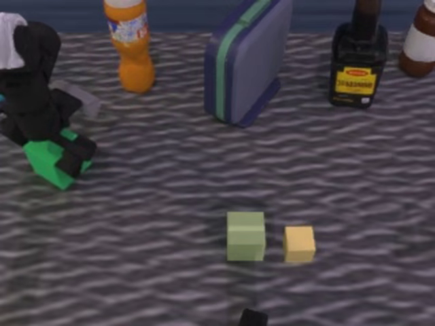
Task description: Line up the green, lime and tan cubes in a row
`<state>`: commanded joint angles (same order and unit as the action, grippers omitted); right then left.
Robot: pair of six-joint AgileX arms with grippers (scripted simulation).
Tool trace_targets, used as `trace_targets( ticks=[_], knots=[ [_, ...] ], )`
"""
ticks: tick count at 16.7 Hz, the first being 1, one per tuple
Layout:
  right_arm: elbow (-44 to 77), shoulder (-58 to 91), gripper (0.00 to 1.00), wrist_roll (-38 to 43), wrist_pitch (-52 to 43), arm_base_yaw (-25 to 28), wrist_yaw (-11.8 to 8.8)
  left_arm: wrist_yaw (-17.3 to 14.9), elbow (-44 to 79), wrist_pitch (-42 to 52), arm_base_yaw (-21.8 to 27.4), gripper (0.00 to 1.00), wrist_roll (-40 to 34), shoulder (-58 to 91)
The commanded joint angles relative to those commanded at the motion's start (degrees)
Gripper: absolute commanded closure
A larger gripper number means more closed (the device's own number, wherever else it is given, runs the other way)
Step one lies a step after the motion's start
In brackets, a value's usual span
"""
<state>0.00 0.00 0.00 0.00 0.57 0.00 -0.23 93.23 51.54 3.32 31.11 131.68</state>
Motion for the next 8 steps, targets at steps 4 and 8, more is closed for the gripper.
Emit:
trace_targets(
  ticks=[4, 8],
  knots=[
    [0.0, 0.0, 0.00, 0.0, 0.0, 0.0, 0.0, 0.0, 0.0, 0.0, 0.0, 0.75, 0.0, 0.0],
    [0.0, 0.0, 0.00, 0.0, 0.0, 0.0, 0.0, 0.0, 0.0, 0.0, 0.0, 1.00, 0.0, 0.0]
  ],
)
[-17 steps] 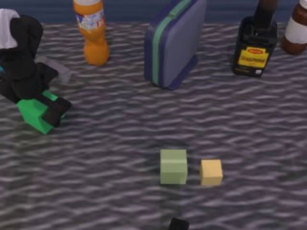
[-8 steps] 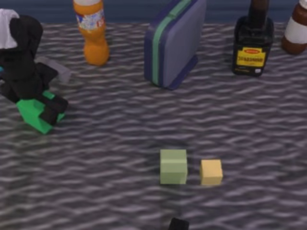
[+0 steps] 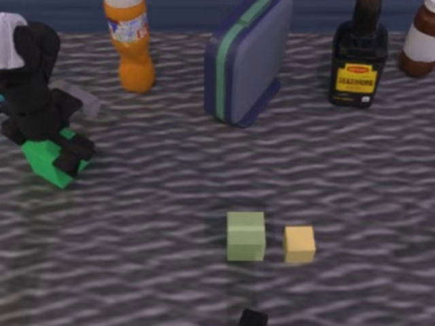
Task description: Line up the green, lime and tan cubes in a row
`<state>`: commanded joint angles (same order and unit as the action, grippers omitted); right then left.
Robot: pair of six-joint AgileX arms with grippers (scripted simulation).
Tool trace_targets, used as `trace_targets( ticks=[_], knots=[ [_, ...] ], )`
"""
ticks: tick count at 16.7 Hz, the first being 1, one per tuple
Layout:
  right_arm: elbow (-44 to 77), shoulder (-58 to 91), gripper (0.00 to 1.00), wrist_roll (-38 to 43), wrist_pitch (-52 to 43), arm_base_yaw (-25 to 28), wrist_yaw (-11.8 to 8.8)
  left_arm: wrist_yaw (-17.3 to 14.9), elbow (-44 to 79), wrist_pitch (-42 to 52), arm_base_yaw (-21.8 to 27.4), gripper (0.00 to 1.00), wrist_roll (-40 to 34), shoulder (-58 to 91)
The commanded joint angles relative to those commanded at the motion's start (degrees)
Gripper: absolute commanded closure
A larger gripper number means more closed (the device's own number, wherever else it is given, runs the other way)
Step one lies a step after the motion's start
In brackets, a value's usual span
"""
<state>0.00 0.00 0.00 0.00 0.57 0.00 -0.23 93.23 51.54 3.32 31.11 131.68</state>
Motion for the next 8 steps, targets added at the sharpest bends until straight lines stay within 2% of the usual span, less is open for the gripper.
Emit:
trace_targets(
  ticks=[8],
  knots=[
    [0.0, 0.0, 0.00, 0.0, 0.0, 0.0, 0.0, -0.2, 0.1, 0.2, 0.1, 1.00, 0.0, -0.6]
  ],
)
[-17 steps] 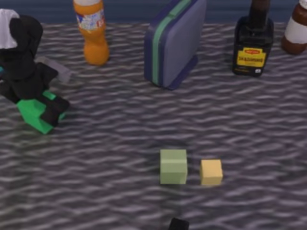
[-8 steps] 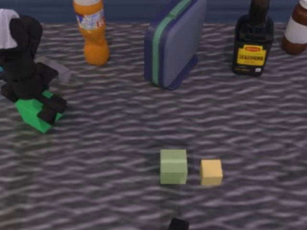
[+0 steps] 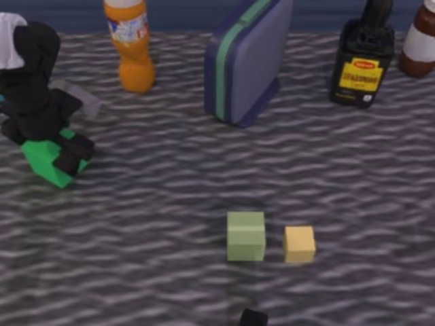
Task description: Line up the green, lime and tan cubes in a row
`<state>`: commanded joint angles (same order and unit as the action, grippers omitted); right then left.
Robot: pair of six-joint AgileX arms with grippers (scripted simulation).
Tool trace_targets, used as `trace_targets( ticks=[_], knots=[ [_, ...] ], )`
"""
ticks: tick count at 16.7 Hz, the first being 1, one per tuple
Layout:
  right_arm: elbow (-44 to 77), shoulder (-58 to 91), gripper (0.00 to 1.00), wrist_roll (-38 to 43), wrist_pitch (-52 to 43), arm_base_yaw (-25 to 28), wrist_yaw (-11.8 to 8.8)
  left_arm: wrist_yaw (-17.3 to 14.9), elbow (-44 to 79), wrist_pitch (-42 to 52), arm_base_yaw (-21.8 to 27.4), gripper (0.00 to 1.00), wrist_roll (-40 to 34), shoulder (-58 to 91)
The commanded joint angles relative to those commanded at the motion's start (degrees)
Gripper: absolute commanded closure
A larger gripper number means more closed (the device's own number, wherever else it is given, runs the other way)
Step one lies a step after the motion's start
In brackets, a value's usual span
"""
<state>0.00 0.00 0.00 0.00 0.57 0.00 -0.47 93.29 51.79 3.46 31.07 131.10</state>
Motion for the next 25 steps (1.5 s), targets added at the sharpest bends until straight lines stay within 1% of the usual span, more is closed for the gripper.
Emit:
trace_targets(
  ticks=[3, 9, 14, 16, 18, 20, 25],
  knots=[
    [0.0, 0.0, 0.00, 0.0, 0.0, 0.0, 0.0, -0.1, 1.7, 2.4, -0.2, 1.00, 0.0, -0.7],
    [0.0, 0.0, 0.00, 0.0, 0.0, 0.0, 0.0, 0.0, 8.1, 12.9, -1.0, 1.00, -0.1, -4.7],
    [0.0, 0.0, 0.00, 0.0, 0.0, 0.0, 0.0, 0.1, 8.3, 13.1, -0.7, 1.00, -0.1, -4.7],
    [0.0, 0.0, 0.00, 0.0, 0.0, 0.0, 0.0, 0.1, 7.6, 12.9, 0.3, 1.00, -2.0, -5.4],
    [0.0, 0.0, 0.00, 0.0, 0.0, 0.0, 0.0, 0.1, 6.2, 12.5, 2.7, 1.00, -6.3, -6.8],
    [0.0, 0.0, 0.00, 0.0, 0.0, 0.0, 0.0, 0.1, 3.9, 12.2, 6.2, 1.00, -13.0, -8.5],
    [0.0, 0.0, 0.00, 0.0, 0.0, 0.0, 0.0, 0.3, -4.1, 11.3, 17.2, 1.00, -36.7, -14.4]
  ],
)
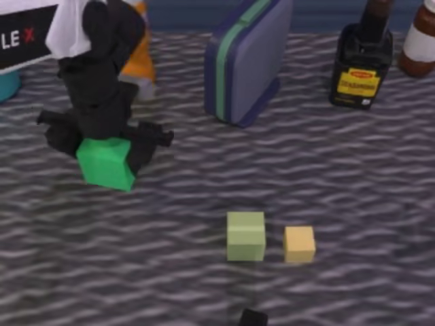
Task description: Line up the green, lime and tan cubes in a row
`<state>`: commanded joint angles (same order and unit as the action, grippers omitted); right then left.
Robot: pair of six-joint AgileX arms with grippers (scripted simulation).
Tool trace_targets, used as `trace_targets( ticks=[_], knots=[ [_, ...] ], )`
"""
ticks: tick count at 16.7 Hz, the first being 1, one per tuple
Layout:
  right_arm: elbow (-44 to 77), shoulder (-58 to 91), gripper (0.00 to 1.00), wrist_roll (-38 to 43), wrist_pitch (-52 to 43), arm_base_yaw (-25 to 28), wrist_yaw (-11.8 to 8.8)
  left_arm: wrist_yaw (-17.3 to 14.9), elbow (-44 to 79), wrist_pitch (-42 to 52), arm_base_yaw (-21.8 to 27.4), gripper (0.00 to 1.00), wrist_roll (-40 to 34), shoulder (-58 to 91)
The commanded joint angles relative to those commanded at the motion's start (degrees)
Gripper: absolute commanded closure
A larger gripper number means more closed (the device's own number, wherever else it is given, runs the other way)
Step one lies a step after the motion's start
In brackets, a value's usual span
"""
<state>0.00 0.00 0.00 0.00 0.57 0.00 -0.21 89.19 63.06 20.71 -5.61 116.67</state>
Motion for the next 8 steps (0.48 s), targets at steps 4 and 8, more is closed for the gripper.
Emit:
trace_targets(
  ticks=[4, 8],
  knots=[
    [0.0, 0.0, 0.00, 0.0, 0.0, 0.0, 0.0, 0.1, -6.8, -1.1, 8.8, 1.00, -18.3, -5.3],
    [0.0, 0.0, 0.00, 0.0, 0.0, 0.0, 0.0, 0.4, -11.3, -2.3, 14.8, 1.00, -28.7, -9.5]
  ],
)
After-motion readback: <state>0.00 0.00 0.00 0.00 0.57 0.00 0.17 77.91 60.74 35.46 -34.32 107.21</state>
